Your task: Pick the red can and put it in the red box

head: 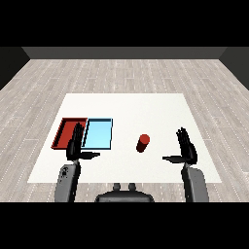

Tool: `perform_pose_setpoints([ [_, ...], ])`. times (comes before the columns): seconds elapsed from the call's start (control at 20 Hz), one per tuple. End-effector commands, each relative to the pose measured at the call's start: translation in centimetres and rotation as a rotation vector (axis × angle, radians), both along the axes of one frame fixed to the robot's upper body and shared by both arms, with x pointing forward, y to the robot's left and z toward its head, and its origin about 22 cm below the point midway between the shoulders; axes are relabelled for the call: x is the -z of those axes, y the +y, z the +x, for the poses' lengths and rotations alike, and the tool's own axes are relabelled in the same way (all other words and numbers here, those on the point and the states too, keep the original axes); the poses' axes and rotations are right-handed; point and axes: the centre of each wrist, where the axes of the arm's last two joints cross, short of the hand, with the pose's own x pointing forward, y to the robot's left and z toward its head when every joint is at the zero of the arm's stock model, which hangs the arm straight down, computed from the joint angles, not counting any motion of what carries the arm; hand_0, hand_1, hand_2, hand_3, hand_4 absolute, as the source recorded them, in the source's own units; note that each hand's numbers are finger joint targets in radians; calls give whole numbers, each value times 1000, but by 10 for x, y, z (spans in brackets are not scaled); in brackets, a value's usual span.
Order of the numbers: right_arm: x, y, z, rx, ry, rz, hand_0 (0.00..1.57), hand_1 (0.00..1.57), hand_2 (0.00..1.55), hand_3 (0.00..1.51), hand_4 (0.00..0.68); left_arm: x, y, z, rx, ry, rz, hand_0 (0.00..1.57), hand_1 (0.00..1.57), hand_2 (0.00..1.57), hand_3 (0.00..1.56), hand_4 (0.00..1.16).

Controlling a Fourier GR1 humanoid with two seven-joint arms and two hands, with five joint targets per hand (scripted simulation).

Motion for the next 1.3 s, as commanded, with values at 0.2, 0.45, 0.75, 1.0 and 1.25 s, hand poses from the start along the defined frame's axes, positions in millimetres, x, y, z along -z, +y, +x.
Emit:
perform_pose_setpoints([
  [0.2,14,-15,17,-25,-42,24,0,0,0,0,0,7,0,-18,22,-47,-18,0,0,0,0,0],
  [0.45,9,-17,4,-41,-47,71,0,0,0,0,0,4,-8,-4,13,-78,-27,0,0,0,0,0],
  [0.75,13,8,28,-84,-1,53,0,0,0,0,0,21,15,19,6,-76,-43,0,0,0,0,0],
  [1.0,27,21,31,-65,33,75,0,0,0,0,0,18,-3,2,7,-93,-46,0,0,0,0,0],
  [1.25,7,24,47,-96,81,85,0,0,0,0,0,28,9,16,0,-73,-66,0,0,0,0,0],
])
